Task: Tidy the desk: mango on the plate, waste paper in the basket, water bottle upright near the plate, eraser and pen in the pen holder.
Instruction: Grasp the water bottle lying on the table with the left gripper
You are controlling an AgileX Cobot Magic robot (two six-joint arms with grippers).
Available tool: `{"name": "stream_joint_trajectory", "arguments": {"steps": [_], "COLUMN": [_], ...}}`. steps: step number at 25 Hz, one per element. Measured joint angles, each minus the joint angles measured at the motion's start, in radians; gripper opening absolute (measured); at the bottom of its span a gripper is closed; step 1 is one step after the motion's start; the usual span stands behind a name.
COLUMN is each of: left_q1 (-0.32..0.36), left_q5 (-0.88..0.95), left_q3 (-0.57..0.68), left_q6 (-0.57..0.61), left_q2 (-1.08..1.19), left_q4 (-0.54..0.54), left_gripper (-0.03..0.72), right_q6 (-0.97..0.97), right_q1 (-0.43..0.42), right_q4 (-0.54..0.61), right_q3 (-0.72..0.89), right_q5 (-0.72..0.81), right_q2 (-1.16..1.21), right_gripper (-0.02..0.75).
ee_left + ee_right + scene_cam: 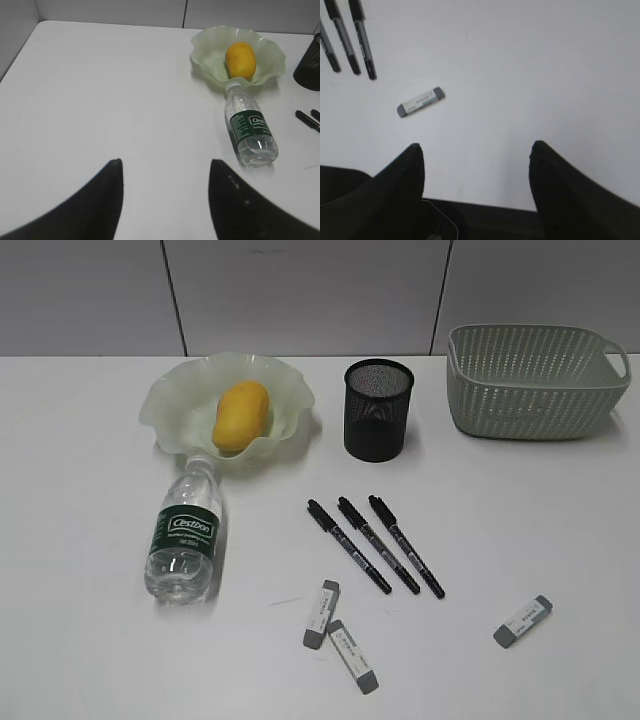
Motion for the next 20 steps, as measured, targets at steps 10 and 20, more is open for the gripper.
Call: {"name": "stream_joint_trajectory", "arguments": {"steps": [10,20], "left_q1": [0.000,-0.072], "left_q5": [-0.141,-0.475], "left_q3": [-0.037,-0.238], "left_q6": [0.086,0.284], "left_q2": [0.312,1.148], "left_q4": [-0.105,-0.303], "left_gripper": [0.398,0.505], "right_q6": [0.005,0.021], "right_q1": [0.000,0.000], "right_q4": [-0.022,-0.016], "right_q3": [0.095,0.117], "right_q5": [0.163,0.133], "right_q2": [-0.657,-0.679], "right_gripper": [0.517,0.474]}}
